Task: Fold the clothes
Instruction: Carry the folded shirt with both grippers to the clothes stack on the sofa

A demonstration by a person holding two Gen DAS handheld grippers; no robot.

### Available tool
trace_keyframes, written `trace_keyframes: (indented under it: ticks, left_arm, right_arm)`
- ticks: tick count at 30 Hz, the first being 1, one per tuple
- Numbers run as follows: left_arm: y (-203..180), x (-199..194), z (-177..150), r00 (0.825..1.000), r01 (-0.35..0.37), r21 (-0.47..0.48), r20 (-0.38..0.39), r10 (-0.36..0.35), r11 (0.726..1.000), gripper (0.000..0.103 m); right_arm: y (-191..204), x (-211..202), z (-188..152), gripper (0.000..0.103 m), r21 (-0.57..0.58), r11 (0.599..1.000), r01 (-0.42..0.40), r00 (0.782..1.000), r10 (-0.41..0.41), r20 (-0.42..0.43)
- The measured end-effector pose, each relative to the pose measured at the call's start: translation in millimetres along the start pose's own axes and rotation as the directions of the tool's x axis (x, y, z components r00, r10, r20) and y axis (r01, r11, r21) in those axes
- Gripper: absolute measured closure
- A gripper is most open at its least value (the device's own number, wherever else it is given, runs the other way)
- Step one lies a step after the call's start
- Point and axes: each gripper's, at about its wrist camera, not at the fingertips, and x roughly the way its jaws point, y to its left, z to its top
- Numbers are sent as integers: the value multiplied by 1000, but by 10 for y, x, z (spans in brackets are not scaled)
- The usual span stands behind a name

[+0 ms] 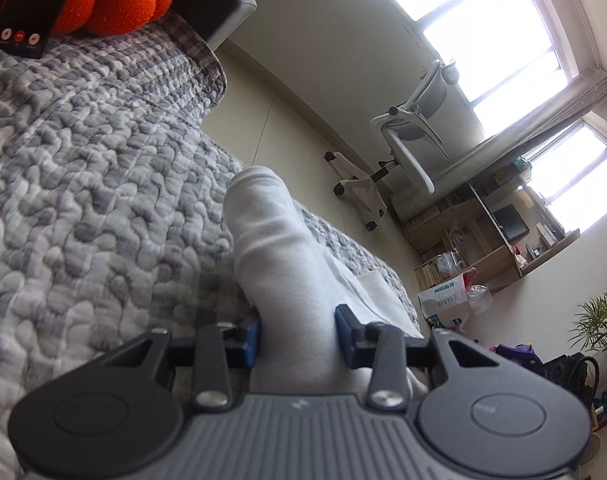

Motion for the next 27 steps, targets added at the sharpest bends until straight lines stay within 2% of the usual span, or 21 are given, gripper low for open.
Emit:
trace_keyframes:
  ticks: [10,12,14,22,27]
  left_arm:
    - [135,-421,-505,992,-45,14,-121,46,999,64]
    - [186,-419,-551,988,-56,31,-145,60,998,61]
    - [226,-445,-554,988,-66,40,-139,71,997,57]
    - [349,-327,-320,991,-74,1,-113,74,997,55]
    - [455,-204,-320,996,-33,-69,-85,27,997,53]
  right_arm:
    - [108,-253,-555,60,-2,999,49,995,-49,-85]
    - [113,-284,-606,58,-19,998,66,993,-68,-97]
    - [134,-308,-628,55,-31,997,70,992,-73,-102]
    - [50,-279,-498,52,29,999,44,995,-41,-94]
    - [-147,-84,-463,52,102,994,25,994,-13,-113]
